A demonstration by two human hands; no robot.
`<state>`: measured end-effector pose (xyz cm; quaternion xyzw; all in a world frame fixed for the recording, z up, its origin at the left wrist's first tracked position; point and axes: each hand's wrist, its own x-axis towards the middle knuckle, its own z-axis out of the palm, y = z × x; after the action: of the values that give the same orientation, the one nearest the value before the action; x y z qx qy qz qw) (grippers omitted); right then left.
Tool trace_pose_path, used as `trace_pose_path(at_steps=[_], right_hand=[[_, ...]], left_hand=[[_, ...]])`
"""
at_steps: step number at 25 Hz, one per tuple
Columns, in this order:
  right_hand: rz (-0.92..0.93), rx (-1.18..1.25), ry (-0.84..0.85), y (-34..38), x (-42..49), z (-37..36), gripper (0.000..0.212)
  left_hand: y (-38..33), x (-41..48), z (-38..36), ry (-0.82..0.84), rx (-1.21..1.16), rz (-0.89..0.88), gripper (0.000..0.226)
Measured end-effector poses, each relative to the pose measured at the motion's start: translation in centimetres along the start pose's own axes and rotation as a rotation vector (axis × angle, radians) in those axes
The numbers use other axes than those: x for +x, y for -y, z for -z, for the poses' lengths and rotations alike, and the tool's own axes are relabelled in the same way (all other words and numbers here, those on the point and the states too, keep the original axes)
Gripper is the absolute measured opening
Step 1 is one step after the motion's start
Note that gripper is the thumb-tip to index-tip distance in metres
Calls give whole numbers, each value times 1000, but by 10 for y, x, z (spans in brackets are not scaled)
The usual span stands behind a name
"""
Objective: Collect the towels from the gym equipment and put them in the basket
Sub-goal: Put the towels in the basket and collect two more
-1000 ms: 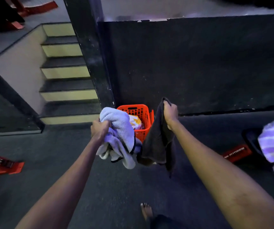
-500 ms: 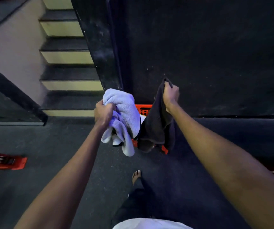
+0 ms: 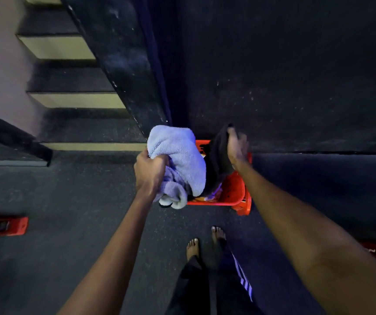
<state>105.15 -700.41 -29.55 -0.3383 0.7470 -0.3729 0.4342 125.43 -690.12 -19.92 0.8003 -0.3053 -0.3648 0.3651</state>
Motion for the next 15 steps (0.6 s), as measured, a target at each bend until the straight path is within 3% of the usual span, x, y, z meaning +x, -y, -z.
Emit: trace_pose_path(at_steps=[2, 4, 8, 11, 15], right_hand=[[-76, -126, 255, -39, 27, -11, 15], [-131, -116, 356, -65, 47, -12, 12], [-273, 57, 317, -69, 70, 5, 26], [-247, 175, 293, -53, 93, 15, 20], [-174, 137, 187, -78, 132, 6, 12]], left_hand=[[14, 14, -21, -1, -20, 13, 10], [20, 23, -40, -10, -57, 31, 12], [-7, 32, -84, 2, -127, -41, 13], [-19, 45, -126, 80, -99, -115, 15], [42, 88, -200, 236, 23, -67, 19]])
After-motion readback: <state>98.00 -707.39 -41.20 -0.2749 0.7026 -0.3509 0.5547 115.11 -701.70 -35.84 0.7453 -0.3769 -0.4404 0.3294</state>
